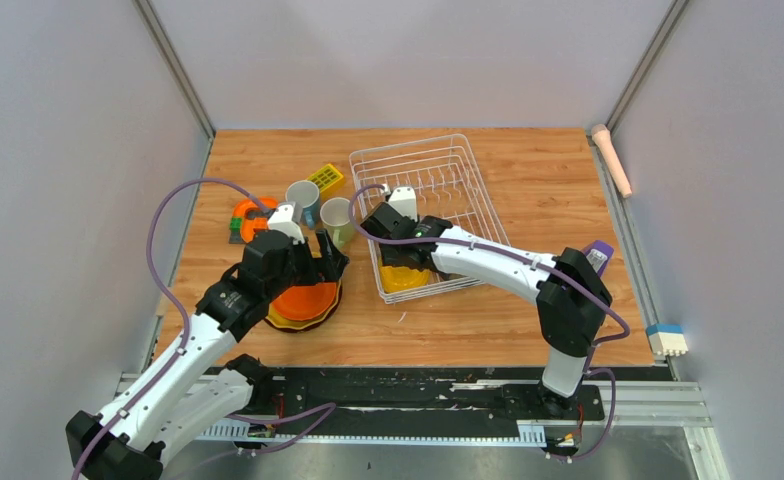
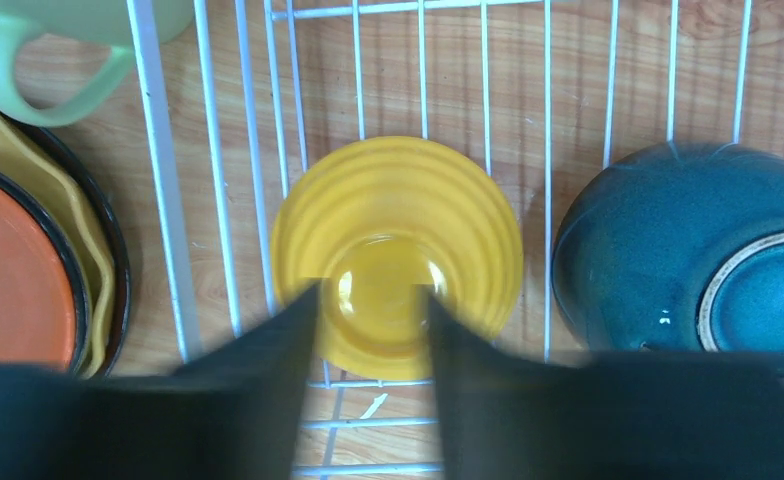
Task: Unload the mixed dishes from the dish rack
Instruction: Pick up the bowl from the dish rack.
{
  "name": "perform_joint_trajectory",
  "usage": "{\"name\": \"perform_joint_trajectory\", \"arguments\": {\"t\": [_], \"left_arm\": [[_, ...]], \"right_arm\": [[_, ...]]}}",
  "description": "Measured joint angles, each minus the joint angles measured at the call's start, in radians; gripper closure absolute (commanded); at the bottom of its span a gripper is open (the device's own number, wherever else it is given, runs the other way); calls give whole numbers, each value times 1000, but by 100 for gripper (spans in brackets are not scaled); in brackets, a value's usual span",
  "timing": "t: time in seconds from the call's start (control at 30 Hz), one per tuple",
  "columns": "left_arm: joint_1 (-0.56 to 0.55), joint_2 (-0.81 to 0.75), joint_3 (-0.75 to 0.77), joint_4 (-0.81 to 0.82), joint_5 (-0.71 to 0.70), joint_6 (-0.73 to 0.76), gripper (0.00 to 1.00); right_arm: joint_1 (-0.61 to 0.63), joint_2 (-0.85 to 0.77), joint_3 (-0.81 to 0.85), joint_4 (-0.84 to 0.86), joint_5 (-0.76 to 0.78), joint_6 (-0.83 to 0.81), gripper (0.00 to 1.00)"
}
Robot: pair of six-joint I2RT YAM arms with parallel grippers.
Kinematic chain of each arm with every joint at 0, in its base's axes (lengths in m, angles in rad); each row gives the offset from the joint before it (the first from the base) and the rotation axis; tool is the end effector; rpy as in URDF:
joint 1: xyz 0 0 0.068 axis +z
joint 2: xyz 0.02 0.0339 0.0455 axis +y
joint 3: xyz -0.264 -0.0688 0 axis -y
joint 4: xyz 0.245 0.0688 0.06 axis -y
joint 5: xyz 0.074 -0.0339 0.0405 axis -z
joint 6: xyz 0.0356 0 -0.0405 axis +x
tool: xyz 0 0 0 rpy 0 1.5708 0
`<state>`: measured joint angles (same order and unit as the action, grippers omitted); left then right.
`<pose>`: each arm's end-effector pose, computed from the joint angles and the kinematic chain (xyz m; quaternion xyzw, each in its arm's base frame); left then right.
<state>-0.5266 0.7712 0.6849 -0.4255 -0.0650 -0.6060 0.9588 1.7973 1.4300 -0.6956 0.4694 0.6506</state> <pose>0.1528 -0.0862 0.2825 -0.0506 0.8613 -0.2472 0.4411 0.2320 0.3025 0.2464 -0.0868 0.9392 0.0200 0.3316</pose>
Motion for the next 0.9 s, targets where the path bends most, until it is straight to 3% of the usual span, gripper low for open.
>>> {"name": "perform_joint_trajectory", "arguments": {"t": [0.13,0.27,0.37,0.57,0.9], "left_arm": [[0,-3,0,-1,-4,0,0],[0,-5,0,-1,-4,0,0],[0,-5,0,-1,-3,0,0],[0,-5,0,-1,-3,-2,0],[0,-31,0,-10,-3,-2,0]], "right_arm": [[4,0,15,0,27,-7,79],[5,0,17,-8,45,-3,52],[5,0,17,-15,33,1,38],[5,3,17,-20,-23,-3,30],[-17,16,-13,-37,-45,2,26]]}}
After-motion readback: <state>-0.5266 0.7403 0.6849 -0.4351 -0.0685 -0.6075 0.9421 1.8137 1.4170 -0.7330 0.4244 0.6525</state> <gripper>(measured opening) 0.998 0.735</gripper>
